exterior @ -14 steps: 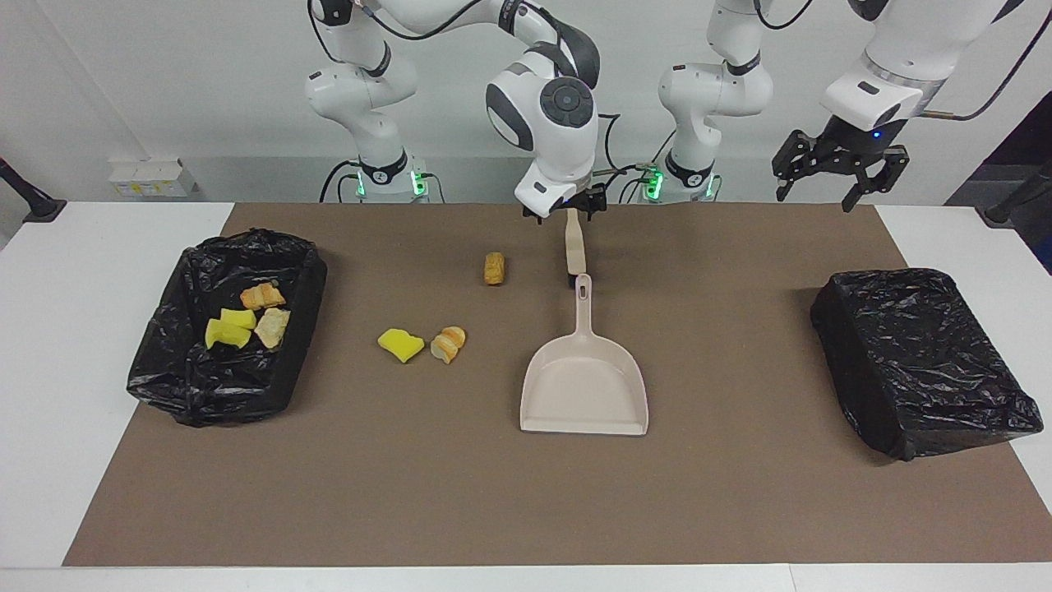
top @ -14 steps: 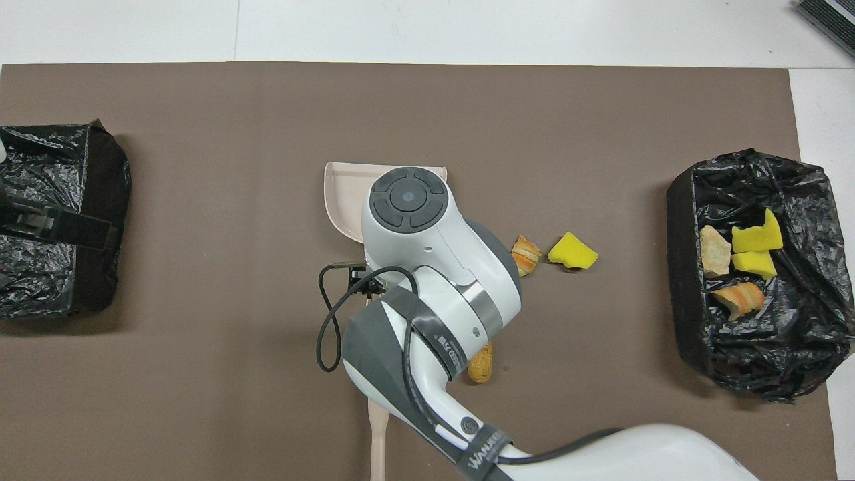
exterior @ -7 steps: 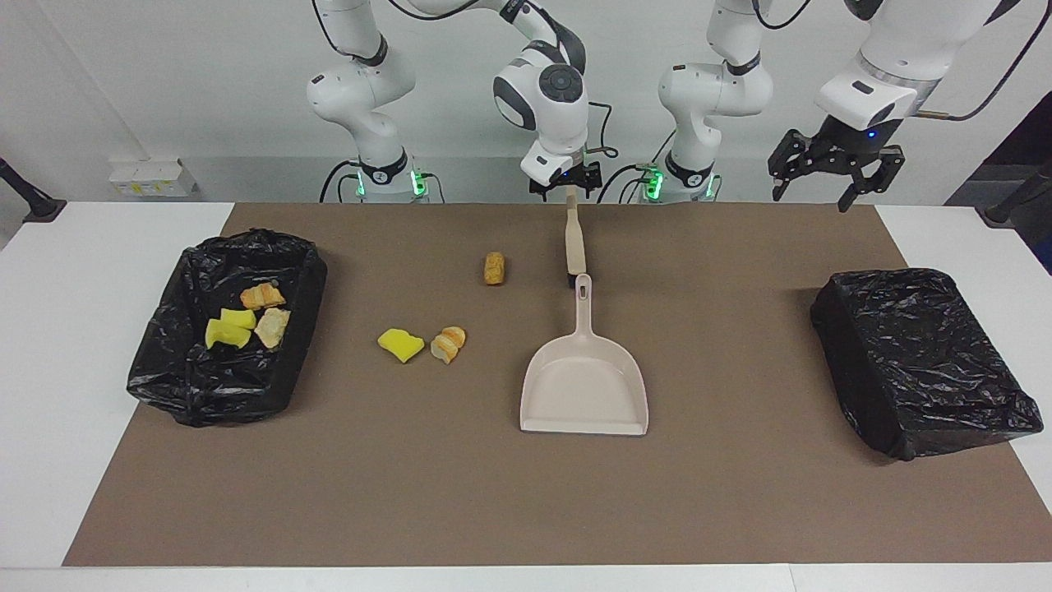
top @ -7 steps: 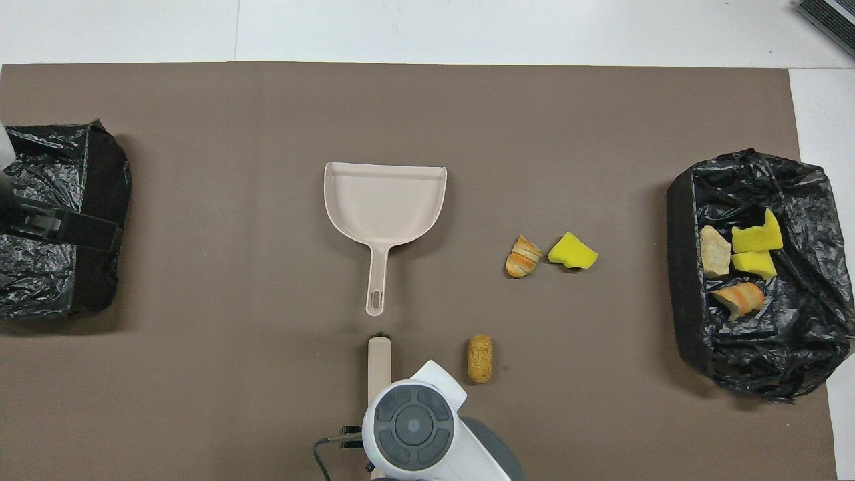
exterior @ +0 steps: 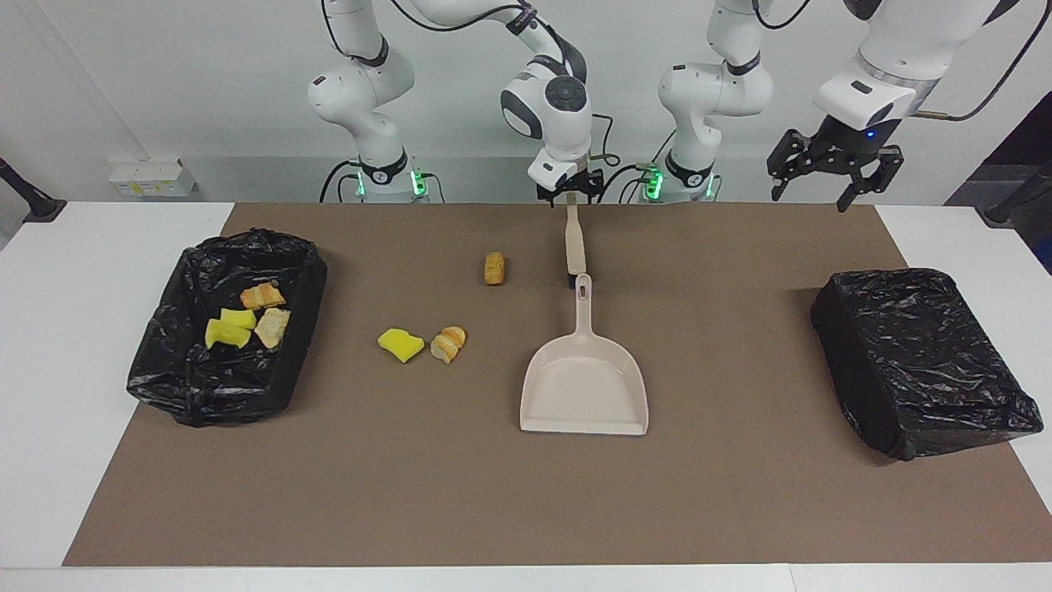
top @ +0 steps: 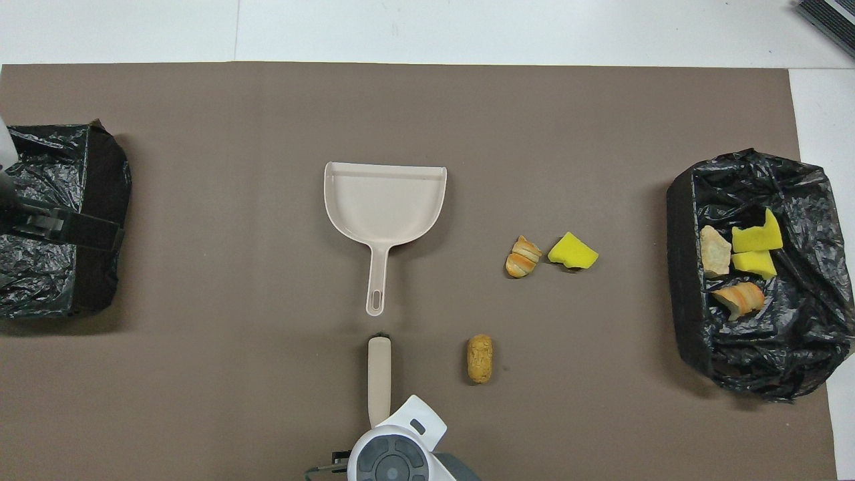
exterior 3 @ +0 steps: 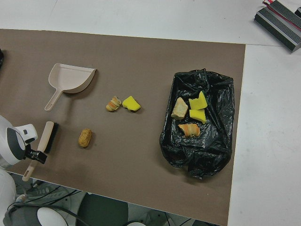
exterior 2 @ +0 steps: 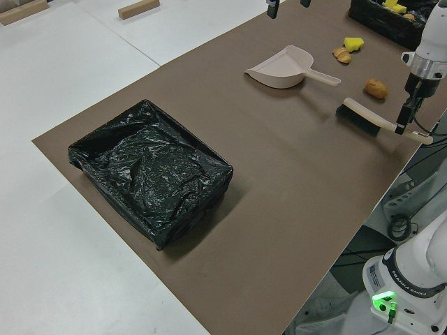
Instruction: Sweep and dump trash in bin
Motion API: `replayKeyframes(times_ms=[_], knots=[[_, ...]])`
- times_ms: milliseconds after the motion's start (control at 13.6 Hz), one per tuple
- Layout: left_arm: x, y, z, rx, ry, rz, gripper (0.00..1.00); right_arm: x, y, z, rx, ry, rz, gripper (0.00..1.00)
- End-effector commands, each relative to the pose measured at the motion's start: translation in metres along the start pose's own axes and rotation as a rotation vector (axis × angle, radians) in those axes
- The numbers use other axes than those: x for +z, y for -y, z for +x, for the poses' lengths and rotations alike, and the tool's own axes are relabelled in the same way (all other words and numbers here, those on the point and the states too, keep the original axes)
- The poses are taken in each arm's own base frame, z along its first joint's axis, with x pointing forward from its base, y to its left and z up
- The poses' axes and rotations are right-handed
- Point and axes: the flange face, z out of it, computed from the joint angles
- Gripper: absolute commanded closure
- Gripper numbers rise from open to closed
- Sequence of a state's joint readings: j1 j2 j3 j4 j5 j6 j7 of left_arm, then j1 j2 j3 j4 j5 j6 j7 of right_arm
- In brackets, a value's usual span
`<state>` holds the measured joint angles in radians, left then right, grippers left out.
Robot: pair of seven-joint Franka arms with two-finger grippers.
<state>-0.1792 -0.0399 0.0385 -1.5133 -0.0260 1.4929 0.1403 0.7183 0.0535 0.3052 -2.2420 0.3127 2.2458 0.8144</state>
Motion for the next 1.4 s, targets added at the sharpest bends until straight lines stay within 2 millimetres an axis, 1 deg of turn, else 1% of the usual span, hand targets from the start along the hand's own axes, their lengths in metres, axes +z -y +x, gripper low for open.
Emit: replayKeyframes(times_ms=[0, 74, 147, 221, 369, 516, 590, 663, 737, 811, 885, 958, 1032, 1106, 1253, 1327], knots=[[-0.003, -0.006, -0.003, -0.004, -0.005, -0.01, 0.0, 0.001, 0.0, -0.006, 0.019, 0.011, 0.007, 0.47], [-0.003, -0.006, -0.003, -0.006, -0.005, -0.01, 0.0, 0.001, -0.001, -0.005, 0.008, 0.013, 0.005, 0.69], [-0.003, -0.006, -0.004, -0.004, -0.005, -0.01, 0.0, 0.002, -0.002, 0.0, -0.009, 0.015, 0.004, 0.94], [-0.002, -0.006, -0.003, -0.006, -0.006, -0.01, 0.0, 0.002, -0.003, -0.001, -0.018, 0.021, -0.003, 1.0], [-0.001, -0.012, -0.004, 0.006, -0.007, -0.01, 0.0, 0.003, -0.006, -0.003, -0.005, 0.041, -0.035, 1.0], [0.0, -0.013, -0.003, 0.008, -0.007, -0.012, 0.0, -0.001, -0.006, 0.0, 0.008, 0.041, -0.037, 1.0], [0.0, -0.013, -0.003, 0.008, -0.007, -0.012, 0.0, -0.009, -0.006, 0.0, 0.009, 0.055, -0.048, 1.0], [0.001, -0.013, -0.003, 0.008, -0.006, -0.01, 0.0, -0.021, -0.011, 0.0, 0.036, 0.072, -0.066, 1.0], [0.002, -0.012, -0.004, 0.006, -0.003, -0.012, 0.0, -0.042, -0.02, -0.003, 0.058, 0.069, -0.069, 1.0], [0.004, -0.013, -0.003, 0.008, 0.0, -0.013, 0.0, -0.061, -0.033, -0.001, 0.078, 0.073, -0.077, 1.0], [0.004, -0.013, -0.003, 0.008, 0.0, -0.013, 0.0, -0.077, -0.045, -0.002, 0.088, 0.083, -0.088, 1.0], [0.005, -0.013, -0.003, 0.006, 0.003, -0.013, 0.0, -0.091, -0.059, 0.003, 0.116, 0.088, -0.092, 1.0], [0.011, -0.017, -0.002, 0.016, 0.01, -0.014, 0.0, -0.102, -0.072, 0.009, 0.139, 0.088, -0.103, 1.0], [0.014, -0.027, 0.0, 0.034, 0.004, -0.013, 0.0, -0.112, -0.087, 0.015, 0.145, 0.079, -0.13, 1.0], [0.016, -0.035, 0.0, 0.048, 0.0, -0.013, 0.0, -0.133, -0.116, 0.031, 0.156, 0.036, -0.176, 1.0], [0.016, -0.037, 0.001, 0.051, -0.001, -0.013, 0.0, -0.137, -0.13, 0.041, 0.151, 0.005, -0.217, 1.0]])
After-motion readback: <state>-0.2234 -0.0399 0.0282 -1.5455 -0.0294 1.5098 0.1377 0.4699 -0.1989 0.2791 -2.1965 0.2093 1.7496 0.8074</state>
